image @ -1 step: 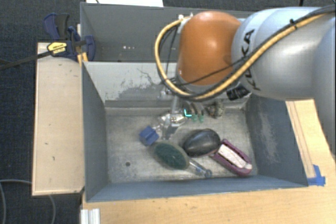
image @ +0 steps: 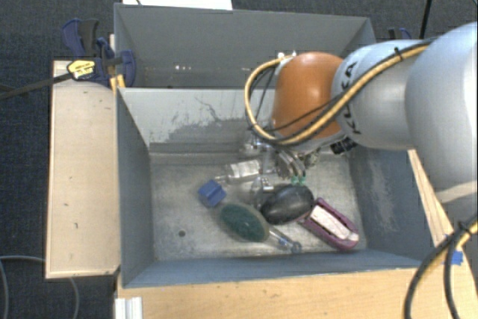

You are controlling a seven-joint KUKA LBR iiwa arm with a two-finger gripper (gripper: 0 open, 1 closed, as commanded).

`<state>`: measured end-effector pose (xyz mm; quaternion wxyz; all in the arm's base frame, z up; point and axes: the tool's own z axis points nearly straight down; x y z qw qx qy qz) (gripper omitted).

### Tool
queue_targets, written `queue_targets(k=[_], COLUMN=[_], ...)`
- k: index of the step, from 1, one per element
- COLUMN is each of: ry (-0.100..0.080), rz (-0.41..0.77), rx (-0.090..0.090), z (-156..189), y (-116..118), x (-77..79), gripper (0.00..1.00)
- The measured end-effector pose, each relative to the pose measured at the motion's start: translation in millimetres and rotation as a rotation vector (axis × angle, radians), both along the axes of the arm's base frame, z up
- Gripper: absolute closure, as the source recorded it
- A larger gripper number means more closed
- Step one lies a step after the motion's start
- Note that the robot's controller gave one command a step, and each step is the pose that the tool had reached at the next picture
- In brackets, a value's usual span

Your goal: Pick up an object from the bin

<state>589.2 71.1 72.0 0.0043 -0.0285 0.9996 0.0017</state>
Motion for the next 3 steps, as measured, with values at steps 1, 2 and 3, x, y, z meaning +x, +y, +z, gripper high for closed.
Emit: queue_targets(k=[1,2,3], ry=[0.002,0.0,0.002], rz=[-0.114,-0.088,-0.086], rx=[0.0,-0.002,-0.001], z=[30,29,0], y=[23,16,21], x=[-8.2,-0.4,4.7], gripper=[0.0,0.0,0.0])
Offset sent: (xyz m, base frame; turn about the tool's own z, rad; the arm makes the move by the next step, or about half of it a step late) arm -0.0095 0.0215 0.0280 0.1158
